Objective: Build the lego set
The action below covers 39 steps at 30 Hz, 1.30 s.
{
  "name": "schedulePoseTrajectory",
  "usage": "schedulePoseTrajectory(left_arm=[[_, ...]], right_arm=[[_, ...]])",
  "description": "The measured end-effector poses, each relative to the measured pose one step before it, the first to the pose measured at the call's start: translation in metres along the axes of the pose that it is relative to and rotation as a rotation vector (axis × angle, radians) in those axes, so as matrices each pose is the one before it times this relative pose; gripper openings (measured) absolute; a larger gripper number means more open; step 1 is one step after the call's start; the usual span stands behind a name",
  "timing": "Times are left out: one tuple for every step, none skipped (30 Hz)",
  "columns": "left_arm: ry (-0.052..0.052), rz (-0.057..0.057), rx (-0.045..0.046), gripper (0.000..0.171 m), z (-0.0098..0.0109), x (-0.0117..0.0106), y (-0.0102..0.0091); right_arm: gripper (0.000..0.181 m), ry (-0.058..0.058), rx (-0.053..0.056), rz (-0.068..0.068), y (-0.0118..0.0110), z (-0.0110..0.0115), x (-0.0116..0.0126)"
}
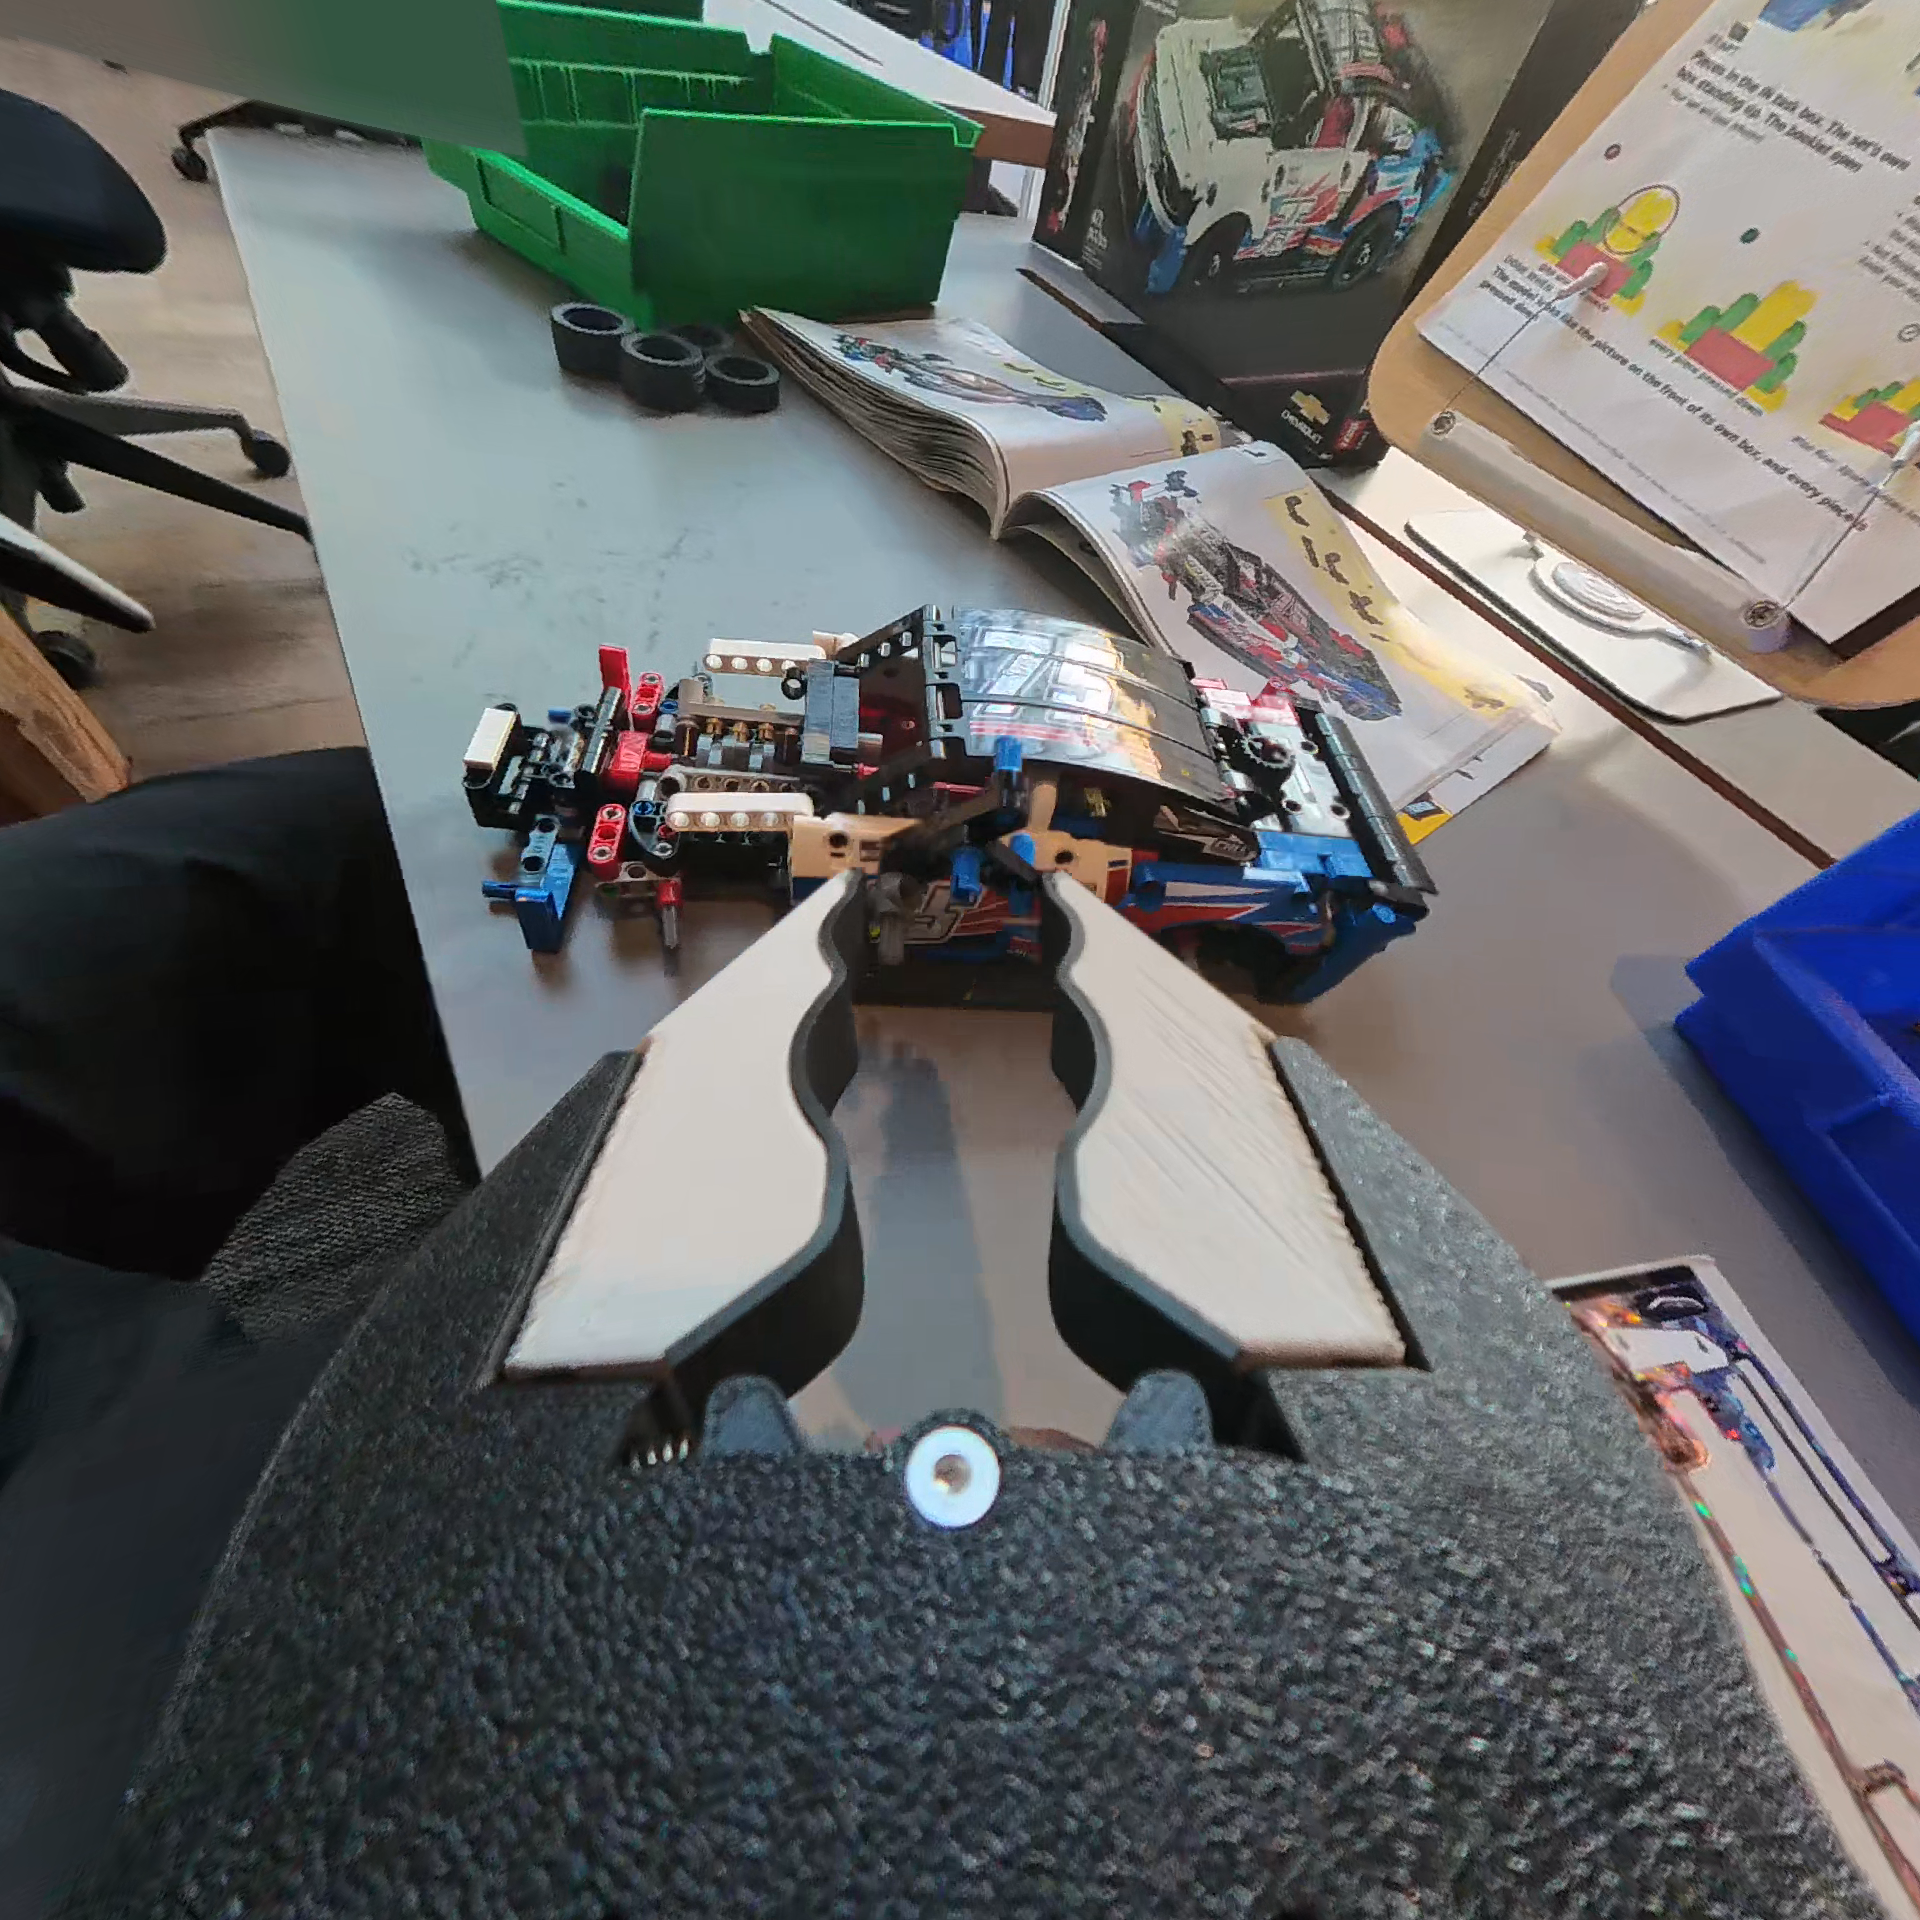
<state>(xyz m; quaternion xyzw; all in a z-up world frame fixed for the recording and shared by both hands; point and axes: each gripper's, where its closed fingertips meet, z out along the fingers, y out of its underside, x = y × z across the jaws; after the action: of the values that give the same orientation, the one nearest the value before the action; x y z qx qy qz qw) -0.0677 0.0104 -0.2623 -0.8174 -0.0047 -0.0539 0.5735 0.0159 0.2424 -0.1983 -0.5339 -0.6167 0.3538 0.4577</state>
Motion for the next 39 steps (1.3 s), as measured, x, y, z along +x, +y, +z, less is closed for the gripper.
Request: schedulePoseTrajectory(left_arm=[[0.0086, 0.0180, -0.00832, 0.060, 0.00246, -0.00798, 0.00259], [0.0025, 0.0186, 0.00224, 0.062, 0.00222, -0.00837, 0.00150], [0.0012, 0.0063, 0.00671, 0.062, 0.00217, -0.00791, 0.00017], [0.0136, -0.0136, 0.00493, 0.062, 0.00162, -0.00539, -0.00167], [0.0348, -0.0237, 0.00983, 0.061, 0.00097, -0.00155, -0.00447], [0.0446, -0.0192, 0.02139, 0.058, 0.00081, 0.00030, -0.00683], [0.0367, -0.0066, 0.02240, 0.056, 0.00131, -0.00090, -0.00652], [0.0278, 0.0118, 0.01200, 0.056, 0.00226, -0.00221, -0.00462], [0.0228, 0.0238, -0.00382, 0.056, 0.00264, -0.00292, -0.00311], [0.0255, 0.0260, -0.01166, 0.056, 0.00230, -0.00222, -0.00390], [0.0294, 0.0276, -0.00556, 0.056, 0.00164, -0.00145, -0.00571], [0.0293, 0.0299, 0.00770, 0.056, 0.00134, -0.00136, -0.00724], [0.0253, 0.0318, 0.00836, 0.056, 0.00179, -0.00220, -0.00651], [0.0195, 0.0314, -0.00028, 0.056, 0.00216, -0.00316, -0.00482], [0.0175, 0.0349, -0.00402, 0.058, 0.00234, -0.00298, -0.00377], [0.0163, 0.0384, -0.00439, 0.058, 0.00192, -0.00222, -0.00345], [0.0147, 0.0357, 0.00054, 0.059, 0.00146, -0.00166, -0.00360], [0.0140, 0.0314, 0.00806, 0.059, 0.00092, -0.00111, -0.00365], [0.0099, 0.0249, 0.00878, 0.059, 0.00090, -0.00138, -0.00214], [0.0026, 0.0172, 0.00298, 0.059, 0.00047, -0.00239, -0.00051], [-0.0019, 0.0092, 0.00810, 0.058, -0.00006, -0.00291, -0.00072], [-0.0059, 0.0014, 0.01547, 0.057, -0.00001, -0.00368, -0.00027], [-0.0115, -0.0055, -0.00381, 0.055, -0.00021, -0.00482, 0.00158], [-0.0301, -0.0080, -0.01346, 0.053, -0.00072, -0.00780, 0.00151], [-0.0409, -0.0012, -0.00483, 0.052, -0.00101, -0.00949, -0.00040], [-0.0369, 0.0013, -0.00397, 0.052, -0.00096, -0.00915, -0.00090], [-0.0350, -0.0084, -0.00338, 0.053, -0.00074, -0.00895, -0.00032], [-0.0300, -0.0242, -0.01227, 0.056, 0.00023, -0.00822, 0.00284], [-0.0147, -0.0295, -0.03561, 0.059, 0.00061, -0.00613, 0.00769], [-0.0128, -0.0282, -0.02880, 0.059, 0.00053, -0.00556, 0.00765], [-0.0142, -0.0313, -0.00430, 0.060, -0.00022, -0.00544, 0.00373], [-0.0086, -0.0228, 0.01039, 0.060, -0.00110, -0.00390, 0.00051], [-0.0105, 0.0019, 0.01470, 0.060, -0.00099, -0.00354, -0.00047], [-0.0289, 0.0187, 0.00478, 0.059, -0.00099, -0.00547, 0.00034], [-0.0298, 0.0107, 0.00289, 0.059, -0.00074, -0.00482, -0.00021], [-0.0109, 0.0024, 0.00517, 0.059, -0.00053, -0.00201, -0.00109], [-0.0149, -0.0014, 0.00689, 0.058, -0.00098, -0.00208, -0.00174], [-0.0226, 0.0008, 0.01487, 0.058, -0.00130, -0.00257, -0.00264], [-0.0125, 0.0055, 0.01351, 0.058, -0.00130, -0.00088, -0.00206]], right_arm=[[0.032, 0.0005, -0.0048, -0.0097, -0.00280, 0.00417, 0.00013], [0.032, -0.0089, -0.0063, -0.0063, -0.00339, 0.00355, -0.00131], [0.032, -0.0160, -0.0031, -0.0031, -0.00412, 0.00237, -0.00245], [0.032, -0.0050, 0.0085, 0.0070, -0.00584, 0.00150, -0.00037], [0.032, 0.0007, 0.0182, 0.0184, -0.00654, 0.00130, 0.00124], [0.032, -0.0077, 0.0156, 0.0254, -0.00528, 0.00168, 0.00104], [0.032, -0.0066, 0.0094, 0.0234, -0.00309, 0.00171, 0.00154], [0.032, 0.0149, 0.0056, 0.0115, -0.00109, 0.00164, 0.00444], [0.032, 0.0278, -0.0011, 0.0017, 0.00086, 0.00142, 0.00577], [0.032, 0.0204, -0.0053, 0.0037, 0.00102, 0.00127, 0.00379], [0.032, 0.0093, -0.0013, 0.0054, -0.00029, 0.00092, 0.00131], [0.032, 0.0140, 0.0019, 0.0011, -0.00050, 0.00076, 0.00155], [0.032, 0.0269, -0.0057, 0.0000, 0.00165, 0.00086, 0.00365], [0.032, 0.0264, -0.0161, 0.0004, 0.00405, 0.00075, 0.00353], [0.032, 0.0173, -0.0096, -0.0064, 0.00364, 0.00016, 0.00169], [0.032, 0.0196, -0.0066, -0.0107, 0.00316, -0.00013, 0.00177], [0.032, 0.0171, -0.0178, -0.0092, 0.00424, 0.00001, 0.00167], [0.031, 0.0202, -0.0204, -0.0153, 0.00468, 0.00013, 0.00210], [0.032, 0.0277, -0.0128, -0.0150, 0.00433, 0.00028, 0.00347], [0.032, 0.0274, -0.0148, -0.0107, 0.00492, 0.00105, 0.00358], [0.032, 0.0297, -0.0117, -0.0097, 0.00488, 0.00178, 0.00363], [0.031, 0.0275, -0.0026, -0.0020, 0.00311, 0.00218, 0.00295], [0.031, 0.0173, 0.0106, -0.0013, 0.00024, 0.00233, 0.00078], [0.032, 0.0181, 0.0240, -0.0106, -0.00200, 0.00217, 0.00022], [0.031, 0.0308, 0.0203, -0.0090, -0.00143, 0.00246, 0.00247], [0.031, 0.0276, 0.0129, 0.0002, -0.00008, 0.00295, 0.00280], [0.031, 0.0083, 0.0153, 0.0115, -0.00026, 0.00288, 0.00035], [0.031, 0.0070, 0.0214, 0.0248, -0.00016, 0.00220, 0.00057], [0.031, 0.0086, 0.0125, 0.0229, 0.00274, 0.00211, 0.00116], [0.031, 0.0092, -0.0258, -0.0110, 0.00256, 0.00071, 0.00171], [0.032, 0.0209, 0.0136, -0.0191, -0.00187, -0.00094, 0.00197], [0.032, 0.0025, 0.0128, -0.0158, -0.00157, -0.00077, -0.00096], [0.032, -0.0045, -0.0116, -0.0022, 0.00185, 0.00045, -0.00118], [0.031, 0.0049, -0.0100, -0.0071, 0.00146, 0.00074, 0.00019], [0.031, 0.0097, 0.0009, -0.0057, -0.00041, 0.00008, 0.00100], [0.032, 0.0049, 0.0006, -0.0017, -0.00019, -0.00019, 0.00037], [0.032, 0.0072, -0.0026, -0.0031, 0.00026, -0.00009, 0.00073], [0.032, 0.0065, -0.0014, -0.0015, 0.00006, -0.00007, 0.00068], [0.032, 0.0021, 0.0010, -0.0006, -0.00024, -0.00032, 0.00011]])
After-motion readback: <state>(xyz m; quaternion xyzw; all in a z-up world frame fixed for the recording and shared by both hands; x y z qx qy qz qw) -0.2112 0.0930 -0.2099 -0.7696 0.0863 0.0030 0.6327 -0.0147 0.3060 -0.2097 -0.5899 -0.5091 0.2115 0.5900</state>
